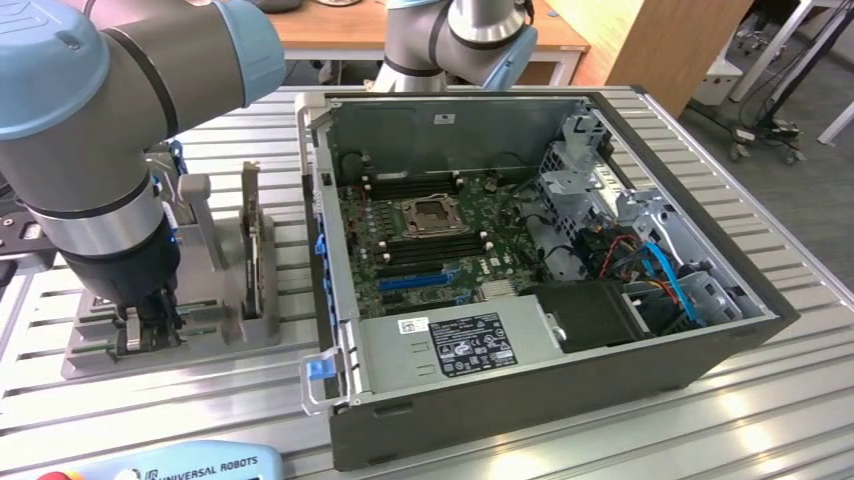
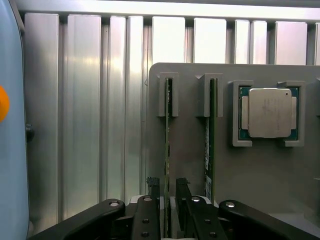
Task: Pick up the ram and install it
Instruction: 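Pick up the ram and move it above insertion slot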
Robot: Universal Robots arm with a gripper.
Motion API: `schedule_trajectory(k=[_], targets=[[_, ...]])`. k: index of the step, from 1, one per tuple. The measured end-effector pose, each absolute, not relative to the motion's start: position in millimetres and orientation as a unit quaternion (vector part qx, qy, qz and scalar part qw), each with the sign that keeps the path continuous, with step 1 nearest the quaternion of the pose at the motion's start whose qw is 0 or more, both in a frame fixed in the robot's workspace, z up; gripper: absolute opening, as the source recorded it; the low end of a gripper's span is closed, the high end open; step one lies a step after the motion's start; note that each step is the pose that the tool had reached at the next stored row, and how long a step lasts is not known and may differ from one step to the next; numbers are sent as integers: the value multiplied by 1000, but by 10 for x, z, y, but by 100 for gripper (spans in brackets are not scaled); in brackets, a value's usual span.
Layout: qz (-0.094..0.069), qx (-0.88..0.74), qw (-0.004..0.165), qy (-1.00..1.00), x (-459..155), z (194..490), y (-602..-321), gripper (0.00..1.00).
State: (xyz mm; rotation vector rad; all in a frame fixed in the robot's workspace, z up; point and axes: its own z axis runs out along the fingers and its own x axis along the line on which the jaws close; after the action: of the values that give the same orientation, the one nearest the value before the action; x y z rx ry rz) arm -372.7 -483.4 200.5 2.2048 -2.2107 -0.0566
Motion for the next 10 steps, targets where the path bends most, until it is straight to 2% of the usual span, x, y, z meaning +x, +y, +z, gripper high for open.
schedule_trajectory(k=[10], targets=[[-18,706,9,-708,-3727,2005,-4834,27]])
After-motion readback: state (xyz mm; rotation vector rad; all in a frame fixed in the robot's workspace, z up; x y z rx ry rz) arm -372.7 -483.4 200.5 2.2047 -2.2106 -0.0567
